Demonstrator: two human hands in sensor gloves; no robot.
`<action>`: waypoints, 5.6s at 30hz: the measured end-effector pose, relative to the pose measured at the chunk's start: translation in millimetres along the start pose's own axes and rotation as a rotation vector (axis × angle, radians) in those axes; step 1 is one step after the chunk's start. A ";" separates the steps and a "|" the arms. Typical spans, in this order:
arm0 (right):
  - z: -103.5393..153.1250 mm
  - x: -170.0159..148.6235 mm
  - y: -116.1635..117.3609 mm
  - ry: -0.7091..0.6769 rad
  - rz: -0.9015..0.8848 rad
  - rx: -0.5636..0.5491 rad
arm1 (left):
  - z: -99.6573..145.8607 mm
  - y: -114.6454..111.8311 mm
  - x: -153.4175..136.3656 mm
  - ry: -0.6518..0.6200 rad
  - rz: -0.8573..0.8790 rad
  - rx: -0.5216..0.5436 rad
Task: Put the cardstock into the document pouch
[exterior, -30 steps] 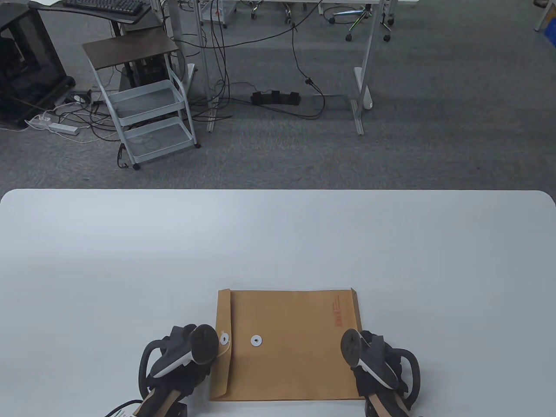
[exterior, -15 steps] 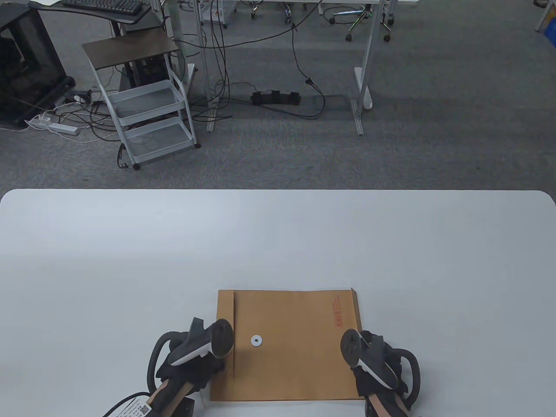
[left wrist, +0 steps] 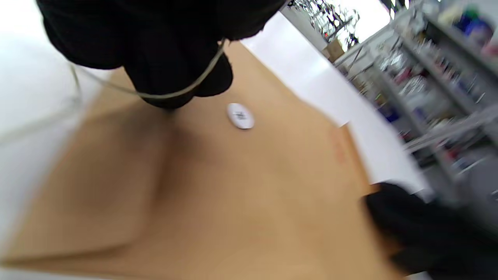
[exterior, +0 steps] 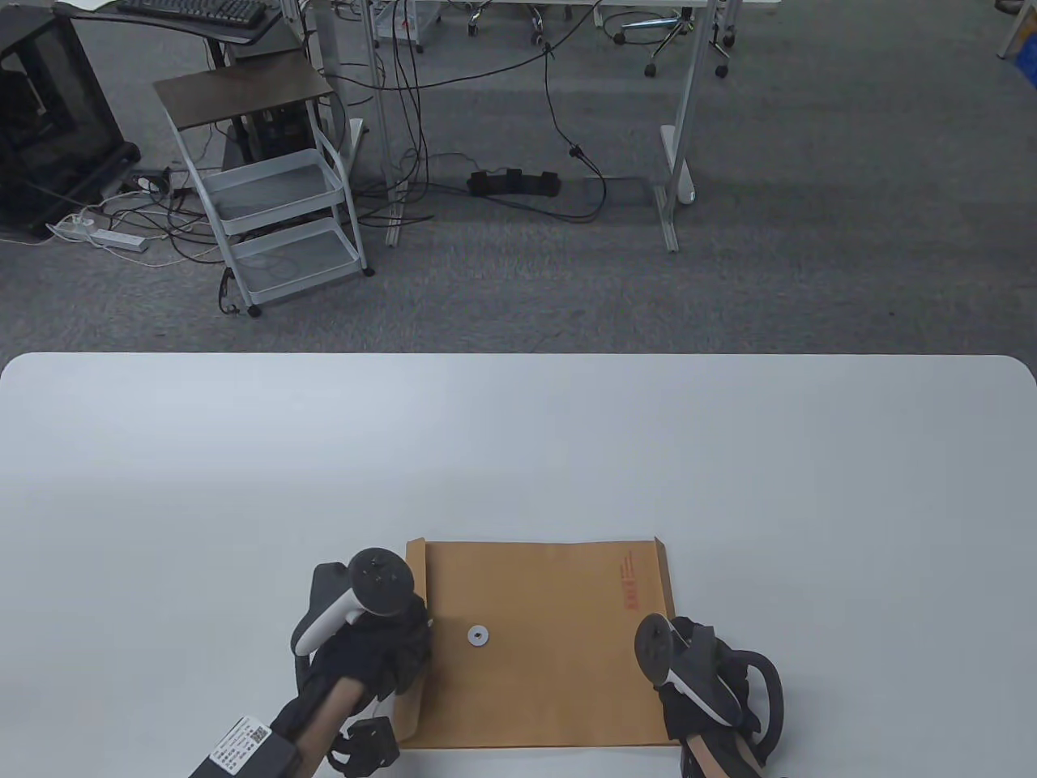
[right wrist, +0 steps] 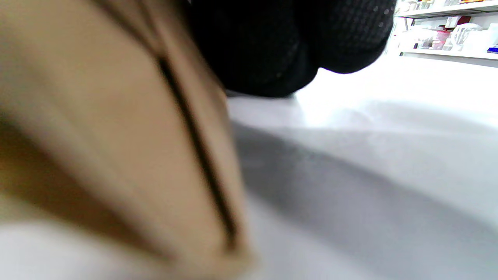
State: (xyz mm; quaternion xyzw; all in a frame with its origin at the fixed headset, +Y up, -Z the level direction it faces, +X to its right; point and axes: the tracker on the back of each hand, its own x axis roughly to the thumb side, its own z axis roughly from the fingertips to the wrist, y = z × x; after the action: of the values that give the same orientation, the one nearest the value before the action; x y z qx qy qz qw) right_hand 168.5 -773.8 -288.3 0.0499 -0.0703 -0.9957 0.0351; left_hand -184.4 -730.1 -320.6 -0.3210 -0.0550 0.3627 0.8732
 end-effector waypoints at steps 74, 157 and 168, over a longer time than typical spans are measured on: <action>31.3 137.1 -79.0 -0.565 -0.185 -0.030 | -20.0 -18.9 -64.1 0.006 -0.559 -0.009; 20.7 160.9 -33.8 -0.706 0.152 0.160 | -19.3 -22.1 -59.6 0.054 -0.600 -0.034; 12.4 209.6 -37.5 -0.759 0.074 0.111 | -19.5 -22.7 -58.5 0.056 -0.607 -0.032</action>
State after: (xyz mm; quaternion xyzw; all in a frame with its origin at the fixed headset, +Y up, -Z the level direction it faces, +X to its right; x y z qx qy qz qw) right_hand -43.2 -751.1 -301.2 -0.3231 -0.1338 -0.9360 0.0398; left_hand -207.1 -791.4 -314.4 -0.3136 -0.1298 0.0753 0.9376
